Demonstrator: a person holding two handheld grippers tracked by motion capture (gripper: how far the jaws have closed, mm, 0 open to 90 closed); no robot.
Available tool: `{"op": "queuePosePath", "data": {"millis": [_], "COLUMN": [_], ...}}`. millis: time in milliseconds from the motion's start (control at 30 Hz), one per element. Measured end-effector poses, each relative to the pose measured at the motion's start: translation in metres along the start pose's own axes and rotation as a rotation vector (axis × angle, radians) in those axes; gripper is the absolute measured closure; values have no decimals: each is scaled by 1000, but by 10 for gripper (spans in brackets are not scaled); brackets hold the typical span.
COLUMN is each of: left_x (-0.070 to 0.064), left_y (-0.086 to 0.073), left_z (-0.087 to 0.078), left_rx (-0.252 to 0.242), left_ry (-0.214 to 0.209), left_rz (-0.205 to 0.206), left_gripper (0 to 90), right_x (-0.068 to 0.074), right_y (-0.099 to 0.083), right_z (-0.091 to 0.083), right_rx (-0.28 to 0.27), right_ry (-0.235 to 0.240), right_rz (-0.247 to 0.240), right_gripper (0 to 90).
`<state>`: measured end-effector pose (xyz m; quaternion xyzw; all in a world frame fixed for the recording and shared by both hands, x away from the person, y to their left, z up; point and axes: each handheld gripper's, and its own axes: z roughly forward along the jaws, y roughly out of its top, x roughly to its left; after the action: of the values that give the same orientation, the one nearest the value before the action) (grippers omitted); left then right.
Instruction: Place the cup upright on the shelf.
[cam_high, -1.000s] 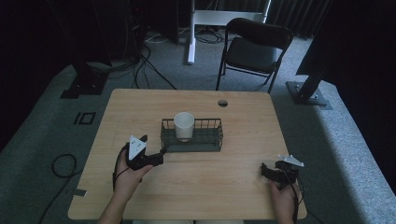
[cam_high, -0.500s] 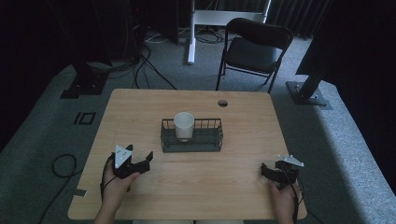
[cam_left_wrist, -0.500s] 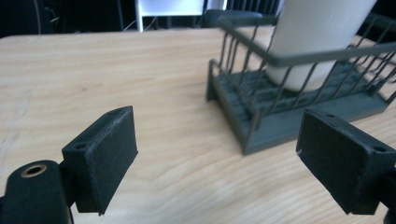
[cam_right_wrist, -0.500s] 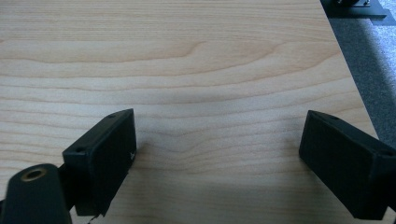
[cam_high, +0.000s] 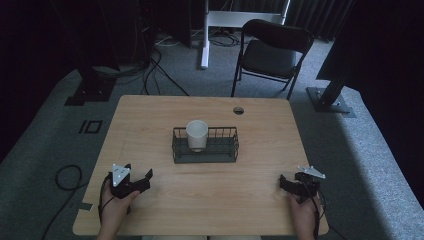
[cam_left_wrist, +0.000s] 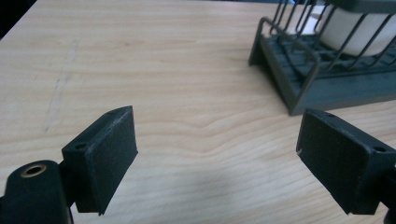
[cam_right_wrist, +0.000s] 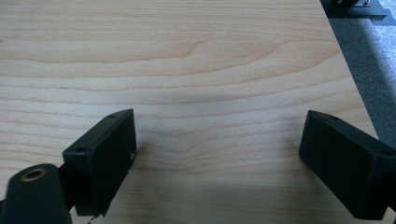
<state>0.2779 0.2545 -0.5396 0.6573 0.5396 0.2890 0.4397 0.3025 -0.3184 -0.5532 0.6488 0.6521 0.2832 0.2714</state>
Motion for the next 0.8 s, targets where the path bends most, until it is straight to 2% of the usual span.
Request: {"op": "queuePosePath", "data": {"millis": [200, 233, 333, 433, 600, 667, 800], "left_x": [12, 17, 23, 29, 32, 33, 35], "left_y": [-6, -7, -6, -7, -11, -11, -11], "left_z": [-5, -8, -12, -14, -14, -14, -14], "left_rx": [13, 36, 49, 93, 165, 159, 188], "left_ry": [41, 59, 76, 100, 103, 118, 135], "left_rz": [-8, -11, -21, -15, -1, -1, 7], "left_gripper": [127, 127, 127, 127, 127, 127, 127], "right_x": [0, 0, 0, 0, 0, 0, 0], "right_y": [0, 0, 0, 0, 0, 0, 0], "right_z": [0, 0, 0, 0, 0, 0, 0], "right_rx": [0, 0, 0, 0, 0, 0, 0], "right_ry": [0, 0, 0, 0, 0, 0, 0], "right_rz": [0, 0, 0, 0, 0, 0, 0], "right_gripper": [106, 106, 106, 106, 106, 106, 106]}}
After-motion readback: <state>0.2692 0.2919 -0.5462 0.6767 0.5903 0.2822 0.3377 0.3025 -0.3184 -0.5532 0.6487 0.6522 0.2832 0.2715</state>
